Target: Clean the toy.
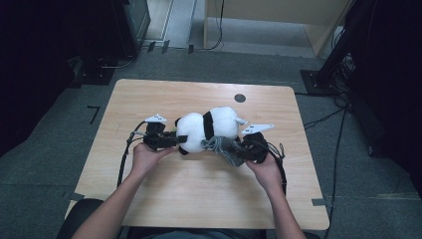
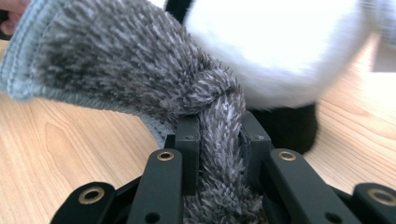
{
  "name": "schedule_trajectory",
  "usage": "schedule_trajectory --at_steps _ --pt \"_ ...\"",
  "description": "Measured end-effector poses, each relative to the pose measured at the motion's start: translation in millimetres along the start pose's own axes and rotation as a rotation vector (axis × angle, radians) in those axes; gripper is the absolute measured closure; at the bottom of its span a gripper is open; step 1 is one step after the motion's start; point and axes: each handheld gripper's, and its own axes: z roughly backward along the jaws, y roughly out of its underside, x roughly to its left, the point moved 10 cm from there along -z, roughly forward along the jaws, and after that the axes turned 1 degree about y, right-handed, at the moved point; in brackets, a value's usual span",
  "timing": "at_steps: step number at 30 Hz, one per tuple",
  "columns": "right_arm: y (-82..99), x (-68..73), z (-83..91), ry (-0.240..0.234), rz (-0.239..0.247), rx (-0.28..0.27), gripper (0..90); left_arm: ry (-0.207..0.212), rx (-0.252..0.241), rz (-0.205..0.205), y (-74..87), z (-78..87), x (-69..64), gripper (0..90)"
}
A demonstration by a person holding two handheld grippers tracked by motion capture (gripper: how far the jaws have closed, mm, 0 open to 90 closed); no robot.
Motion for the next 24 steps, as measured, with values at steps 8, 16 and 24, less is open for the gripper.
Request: schedule_trajectory --at_steps 8,16,24 --pt "11.4 -30.9 8.9 0.034 -0.082 0.009 74.6 0.001 -0.011 0.007 -0.9 -0.4 0.4 56.3" --pt "23.3 -59.6 9.7 0.073 -0.158 0.024 75.0 0.007 -0.019 0.011 -1.8 -0.4 1.2 56.4" --pt "25.1 -81.9 25.3 0.143 -0.205 -0.013 75.6 0.011 -0.024 0.015 -2.2 -0.5 1.6 56.4"
